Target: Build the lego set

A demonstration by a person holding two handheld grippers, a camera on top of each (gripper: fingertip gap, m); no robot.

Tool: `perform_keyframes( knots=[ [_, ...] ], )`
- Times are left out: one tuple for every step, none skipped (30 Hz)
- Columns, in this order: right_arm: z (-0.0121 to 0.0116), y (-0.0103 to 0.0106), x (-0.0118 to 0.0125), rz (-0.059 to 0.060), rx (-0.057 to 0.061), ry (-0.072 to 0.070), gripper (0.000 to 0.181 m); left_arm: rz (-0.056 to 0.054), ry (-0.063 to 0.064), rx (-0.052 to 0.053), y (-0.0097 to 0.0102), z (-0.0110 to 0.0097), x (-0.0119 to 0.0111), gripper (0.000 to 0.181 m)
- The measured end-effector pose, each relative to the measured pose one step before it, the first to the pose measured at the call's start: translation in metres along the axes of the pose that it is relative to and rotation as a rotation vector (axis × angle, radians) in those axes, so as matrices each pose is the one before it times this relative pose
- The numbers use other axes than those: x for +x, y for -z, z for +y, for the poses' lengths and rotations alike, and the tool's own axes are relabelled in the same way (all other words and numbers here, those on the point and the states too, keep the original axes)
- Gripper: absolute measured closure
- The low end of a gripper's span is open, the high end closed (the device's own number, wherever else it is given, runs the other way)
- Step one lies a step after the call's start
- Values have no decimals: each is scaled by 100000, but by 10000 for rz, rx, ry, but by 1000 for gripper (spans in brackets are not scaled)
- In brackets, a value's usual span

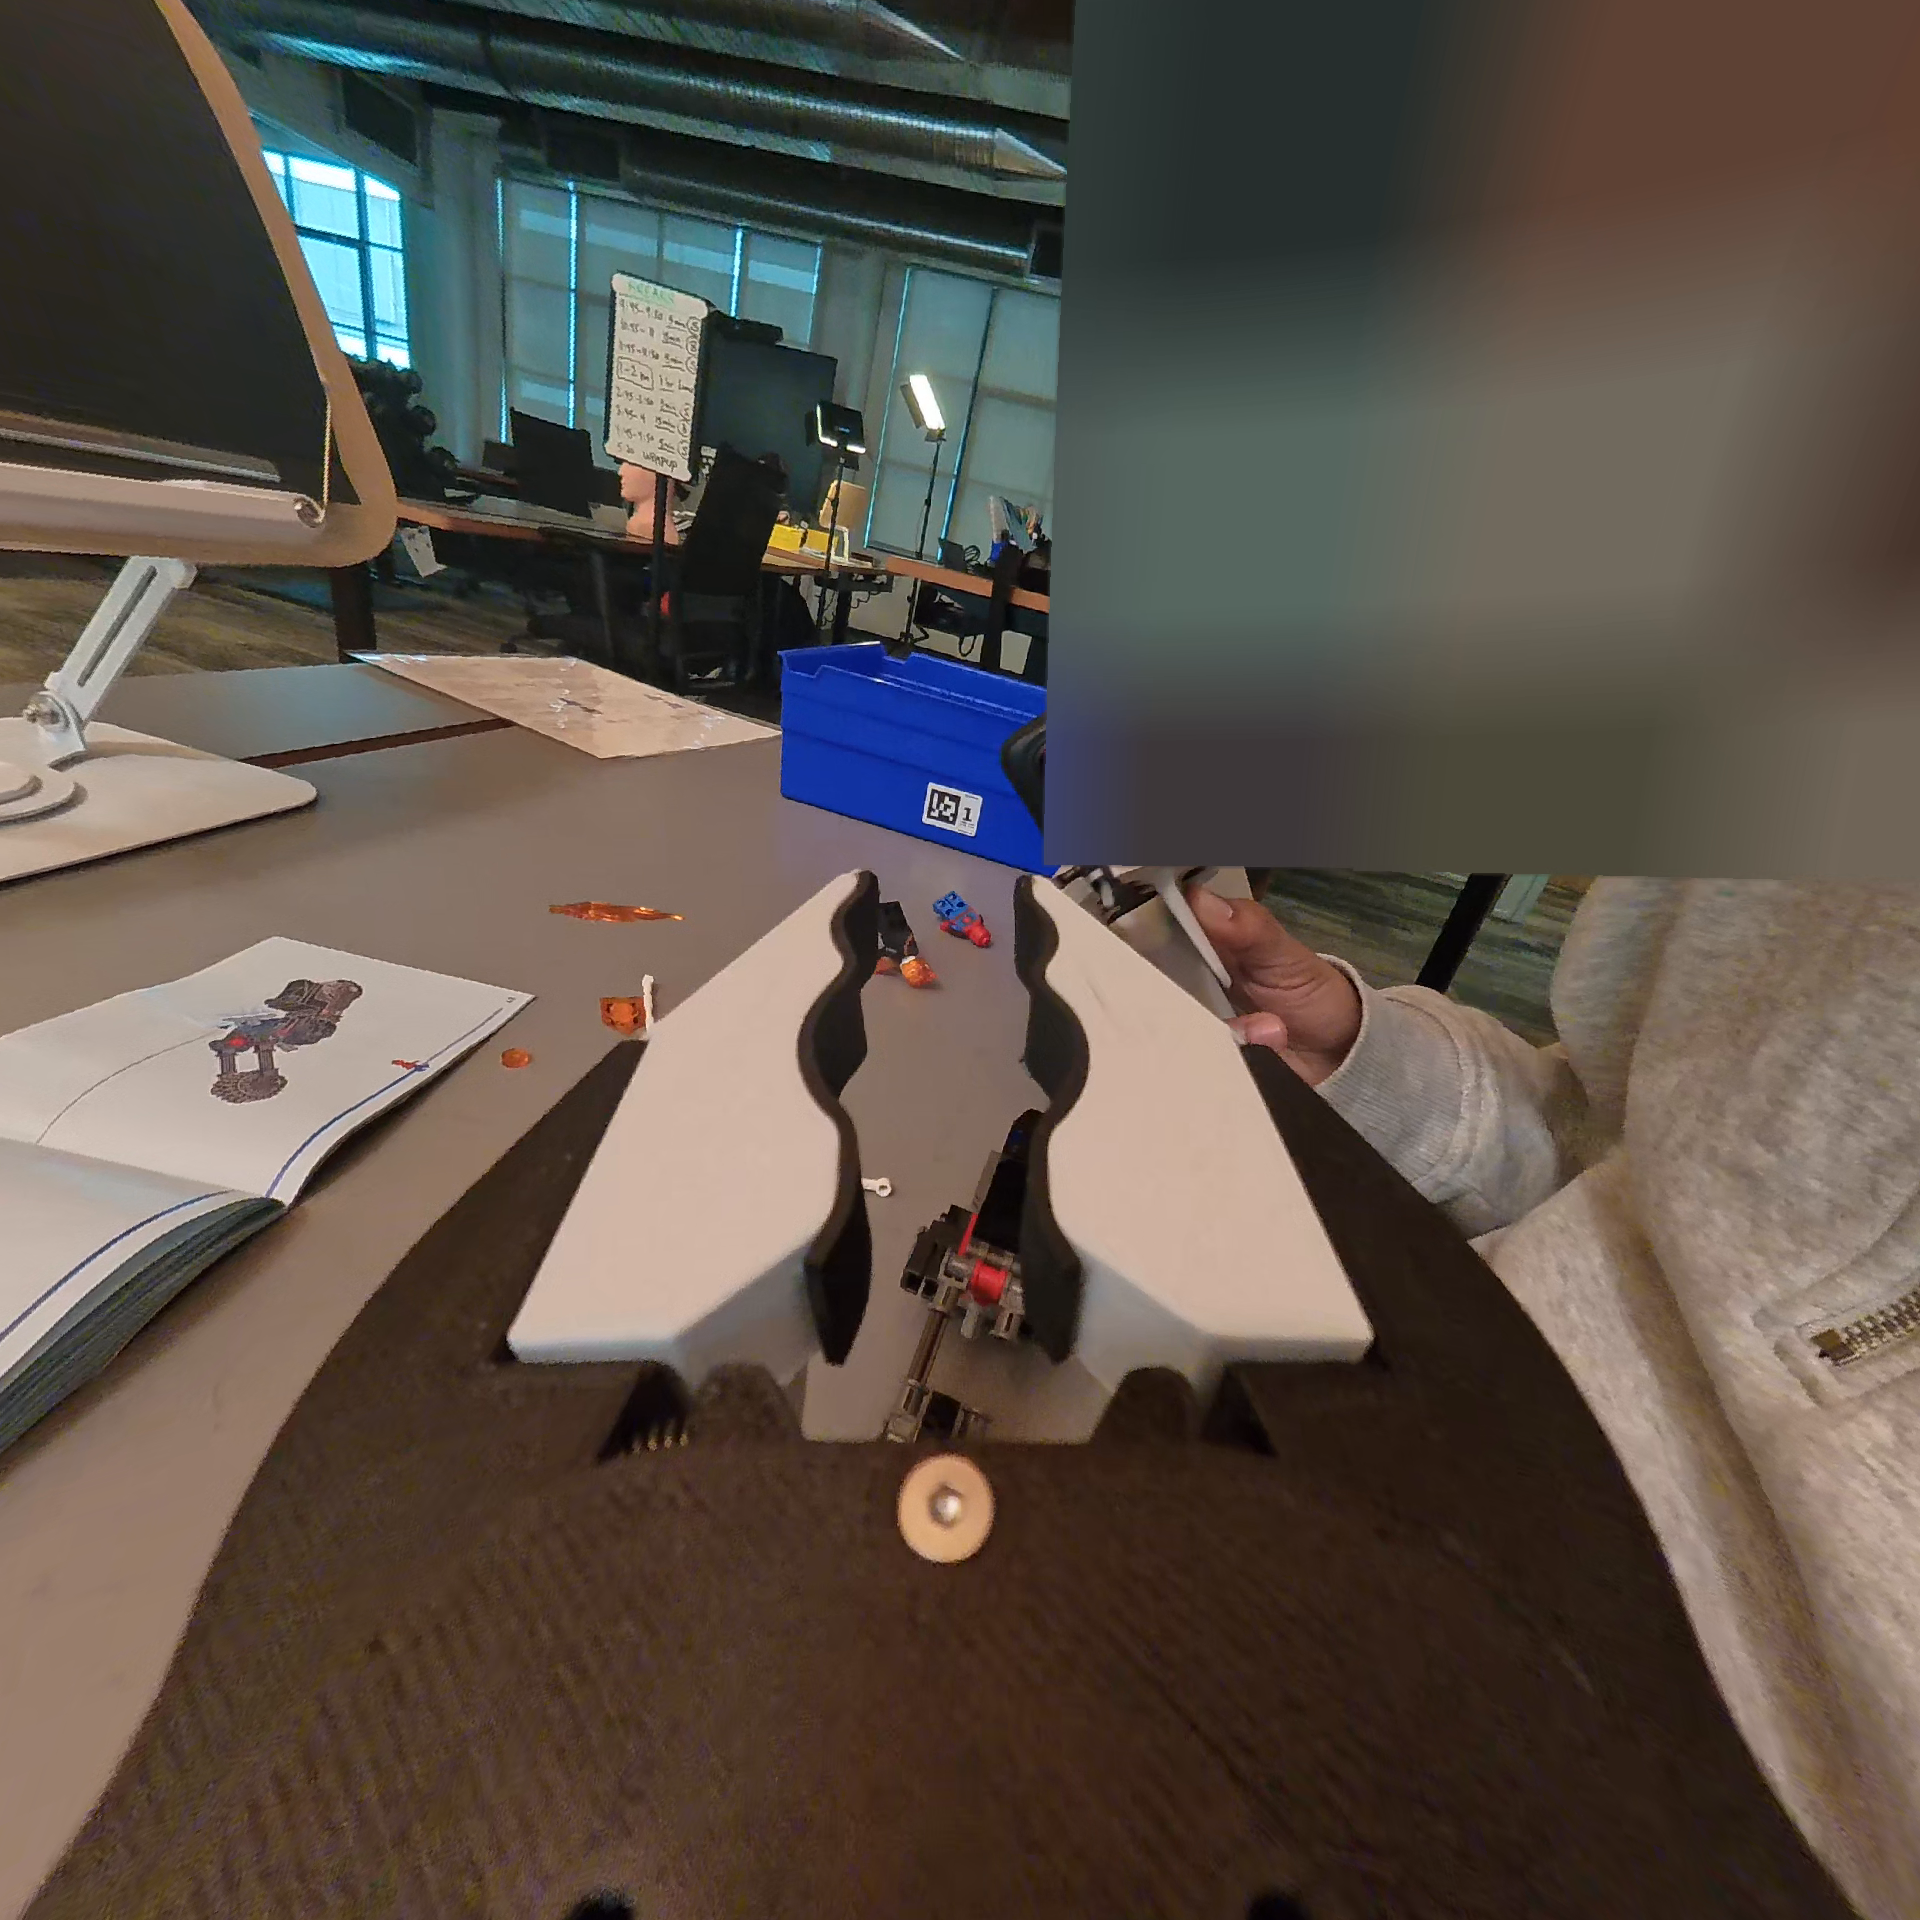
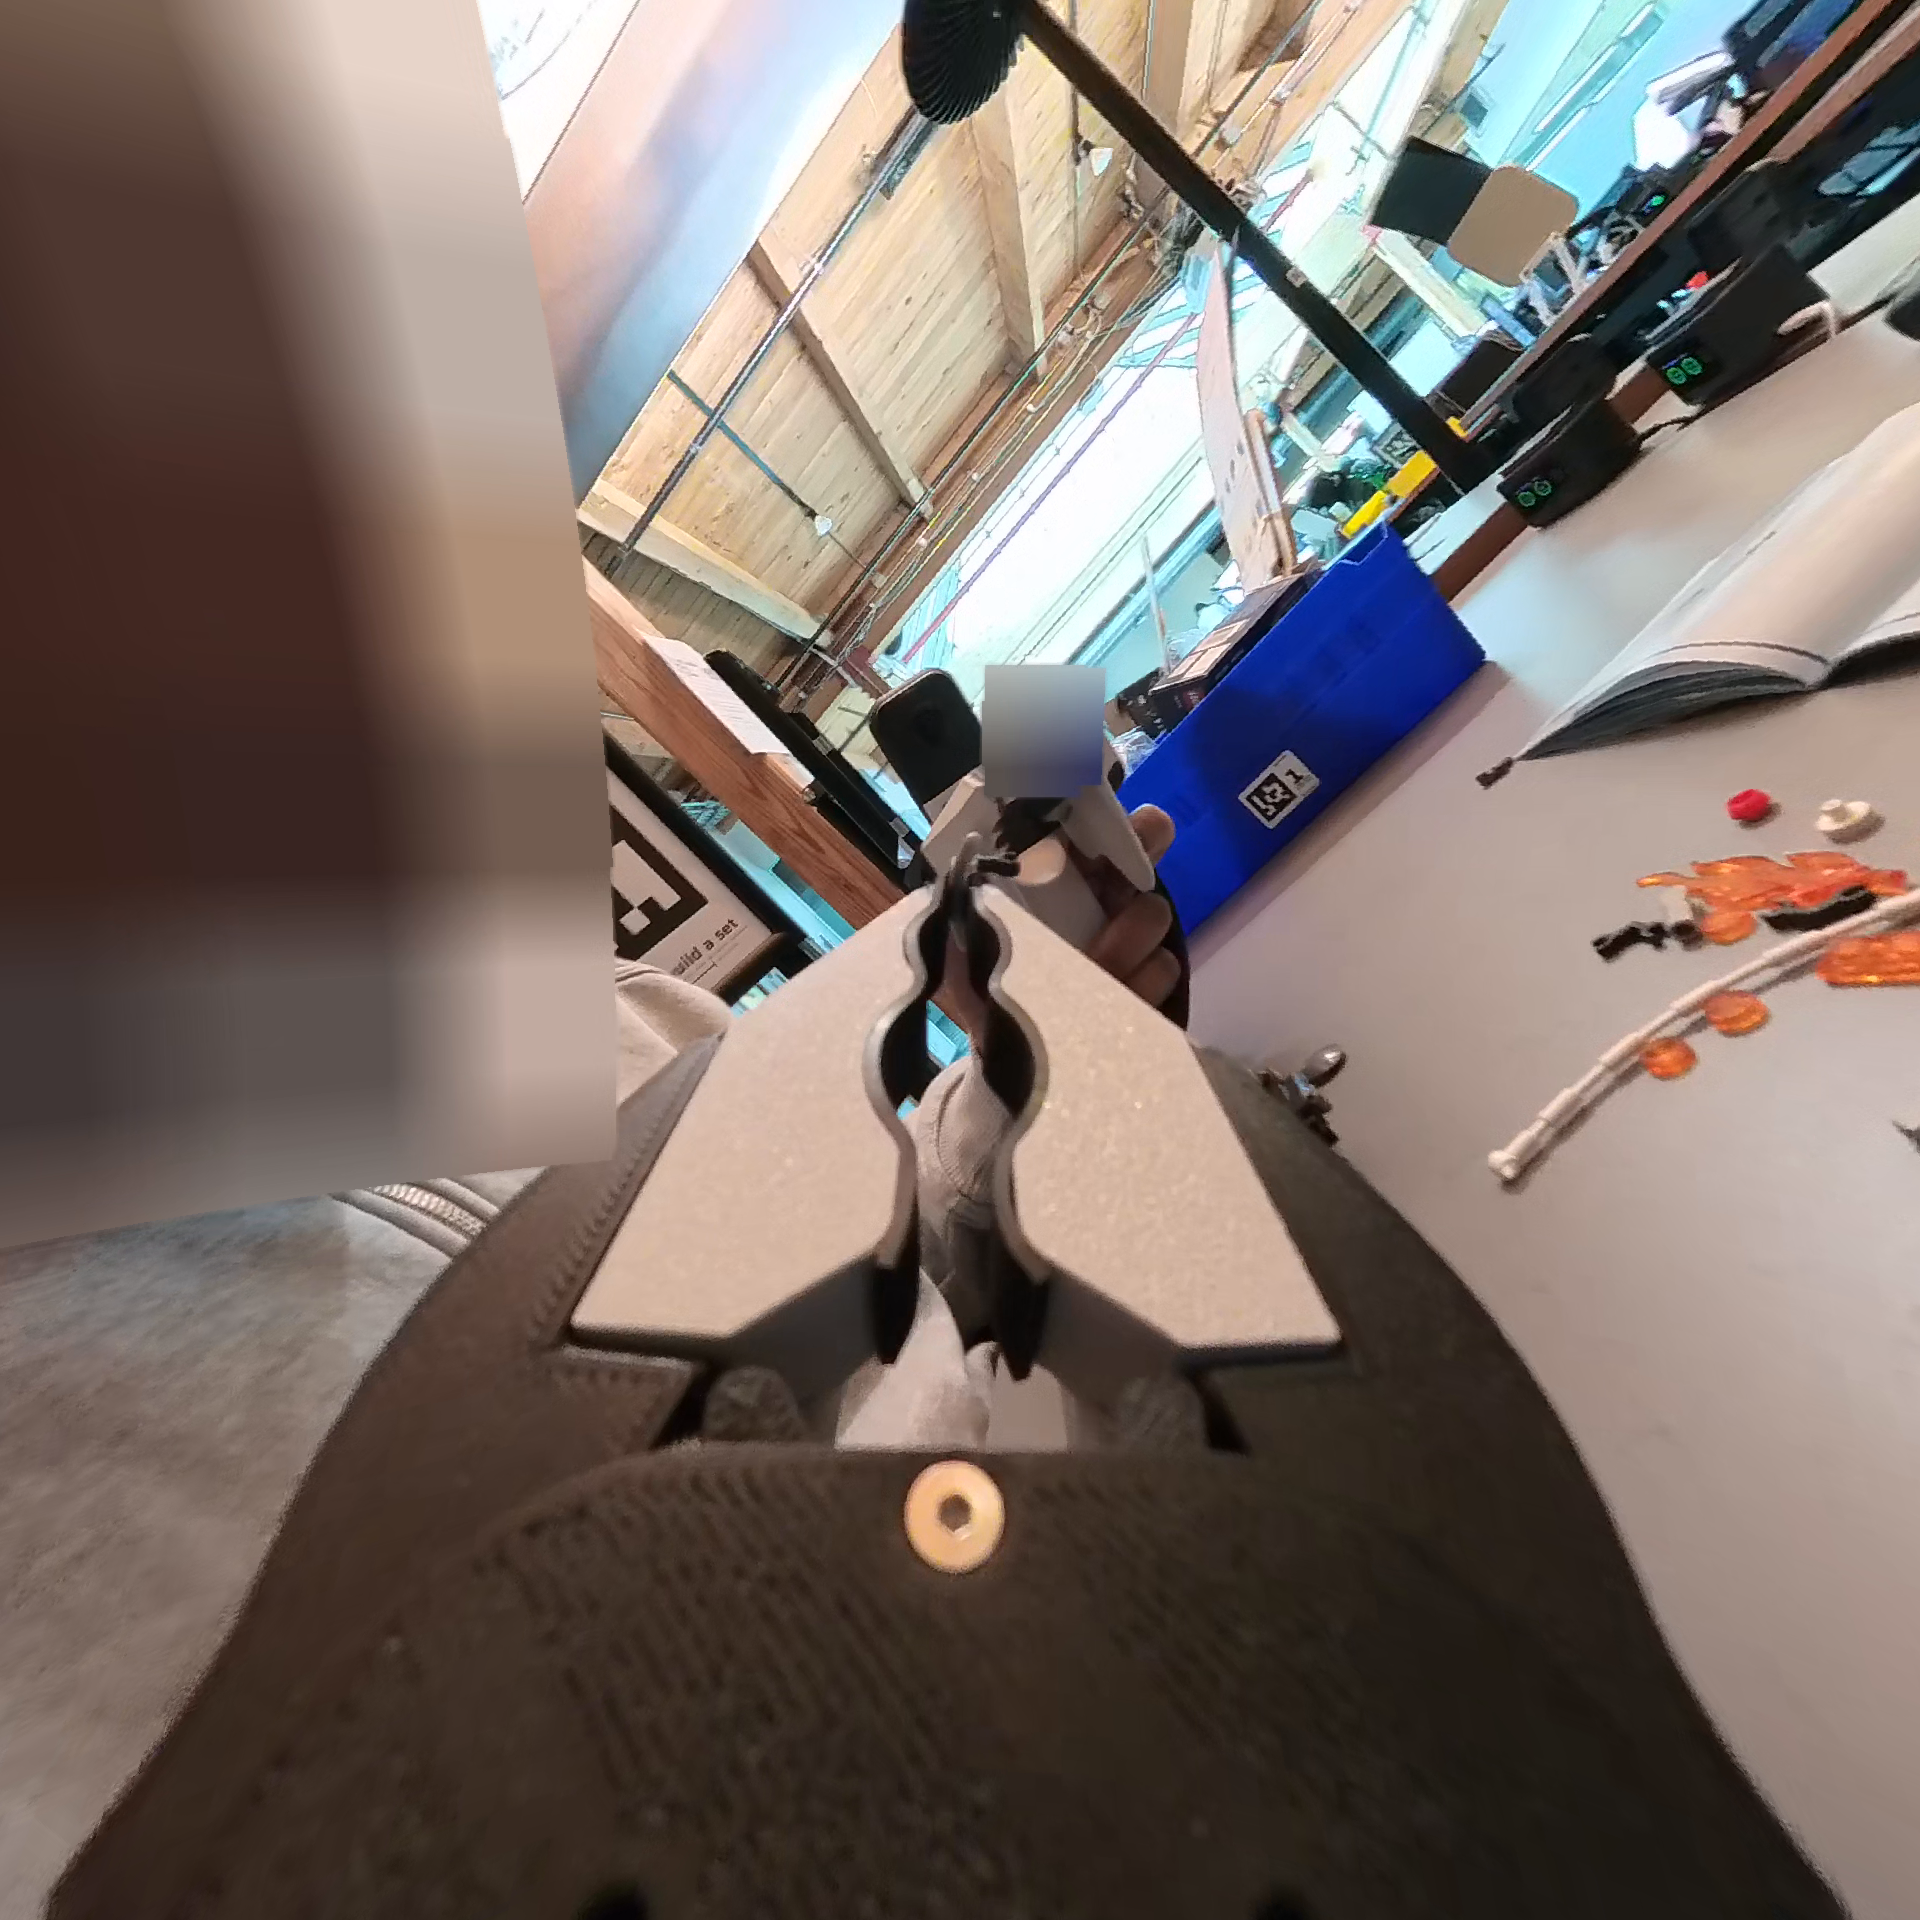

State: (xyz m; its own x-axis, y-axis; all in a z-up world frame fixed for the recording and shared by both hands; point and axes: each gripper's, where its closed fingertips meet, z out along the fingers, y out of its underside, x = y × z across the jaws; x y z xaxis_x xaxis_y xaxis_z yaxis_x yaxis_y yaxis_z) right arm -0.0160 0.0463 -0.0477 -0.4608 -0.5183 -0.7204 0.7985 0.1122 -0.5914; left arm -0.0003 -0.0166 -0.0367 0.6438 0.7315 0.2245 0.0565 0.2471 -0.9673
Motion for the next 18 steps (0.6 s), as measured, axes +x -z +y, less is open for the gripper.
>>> perform_keyframes(
  knots=[
    [-64,6,205,95,48,-45,181,12,15,-18,-30,35,0,157],
    [-91,19,275,111,77,-35,181,21,21,-15,-39,39,9,157],
    [-113,53,172,64,78,-28,181,22,27,-12,-36,23,8,157],
    [-84,42,105,41,61,-27,181,21,34,-10,-30,34,-13,157],
    [-35,2,117,58,38,-26,181,26,35,-7,-32,22,11,157],
    [20,-44,127,77,7,-26,181,23,35,3,-18,4,-2,157],
    [64,-79,154,82,-23,-30,181,26,39,10,-9,-7,4,157],
    [76,-90,189,92,-40,-28,181,26,39,17,0,-20,3,157],
    [71,-79,204,99,-53,-20,181,21,38,20,6,-24,3,157],
    [53,-81,137,69,-56,-5,181,22,38,21,6,-19,-13,157],
    [39,-80,130,66,-50,11,181,23,42,25,16,-36,-7,157],
    [-14,-85,216,105,-41,34,181,27,46,26,10,-26,7,157],
    [-89,-45,246,179,-2,75,181,26,49,27,7,-40,-4,156],
    [-233,75,328,313,93,198,181,25,52,26,17,-24,-15,156],
    [-395,166,413,450,178,374,181,29,55,26,16,-34,-5,156],
    [-399,199,356,456,155,475,181,27,59,29,8,-29,-14,156],
    [-309,165,204,355,77,474,181,26,59,31,13,-42,-5,156],
    [-223,116,123,282,36,413,181,25,62,35,12,-42,-21,156]
  ],
)
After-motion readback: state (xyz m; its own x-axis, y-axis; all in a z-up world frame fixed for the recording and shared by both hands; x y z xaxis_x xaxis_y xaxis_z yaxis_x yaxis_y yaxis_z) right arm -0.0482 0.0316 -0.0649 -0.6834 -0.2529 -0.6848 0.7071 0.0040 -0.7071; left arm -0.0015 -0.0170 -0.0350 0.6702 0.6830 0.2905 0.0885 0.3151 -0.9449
